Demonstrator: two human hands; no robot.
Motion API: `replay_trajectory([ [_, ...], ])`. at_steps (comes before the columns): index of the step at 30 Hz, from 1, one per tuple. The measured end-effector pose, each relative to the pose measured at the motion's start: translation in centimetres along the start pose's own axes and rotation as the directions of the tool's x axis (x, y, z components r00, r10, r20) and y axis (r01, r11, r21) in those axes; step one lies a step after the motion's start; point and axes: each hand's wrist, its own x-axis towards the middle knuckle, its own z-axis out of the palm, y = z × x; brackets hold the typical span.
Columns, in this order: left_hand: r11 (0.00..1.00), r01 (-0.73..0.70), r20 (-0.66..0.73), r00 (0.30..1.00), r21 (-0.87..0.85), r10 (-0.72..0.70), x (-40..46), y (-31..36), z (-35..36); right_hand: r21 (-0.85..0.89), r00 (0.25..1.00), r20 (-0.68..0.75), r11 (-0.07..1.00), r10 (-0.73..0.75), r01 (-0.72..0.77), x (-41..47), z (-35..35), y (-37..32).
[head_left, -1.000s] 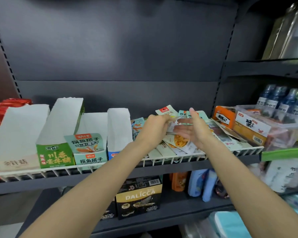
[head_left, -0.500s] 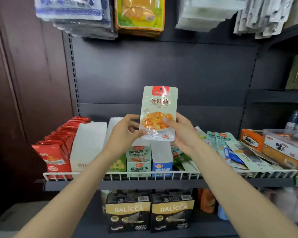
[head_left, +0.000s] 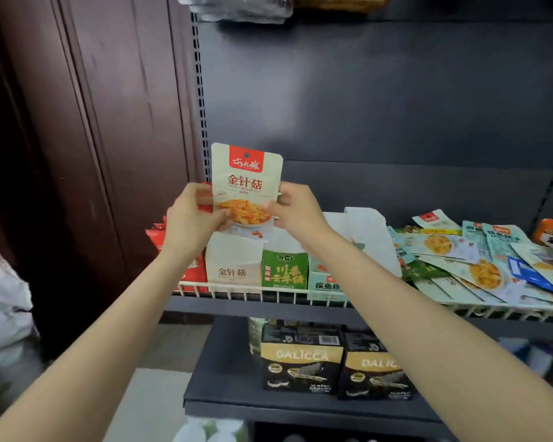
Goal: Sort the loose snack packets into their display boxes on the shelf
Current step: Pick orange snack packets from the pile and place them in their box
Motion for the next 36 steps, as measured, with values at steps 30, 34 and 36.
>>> replay_trajectory([
  [30, 0.351, -0.552, 0.522, 0.833, 0.756, 0.184, -0.1, 1.5, -0.6, -0.594, 0.951, 0.295, 0.797, 0.089, 0.109, -2.2, 2.1, 3.5],
  [34, 0.354, -0.559, 0.542, 0.826, 0.75, 0.157, -0.2, 1.9, -0.7, -0.527, 0.948, 0.303, 0.846, 0.096, 0.083, -2.4, 2.1, 3.5],
  [36, 0.386, -0.557, 0.539, 0.826, 0.735, 0.165, -0.3, 2.1, -0.7, -0.473, 0.958, 0.269, 0.88, 0.102, 0.039, -2.6, 2.1, 3.4],
])
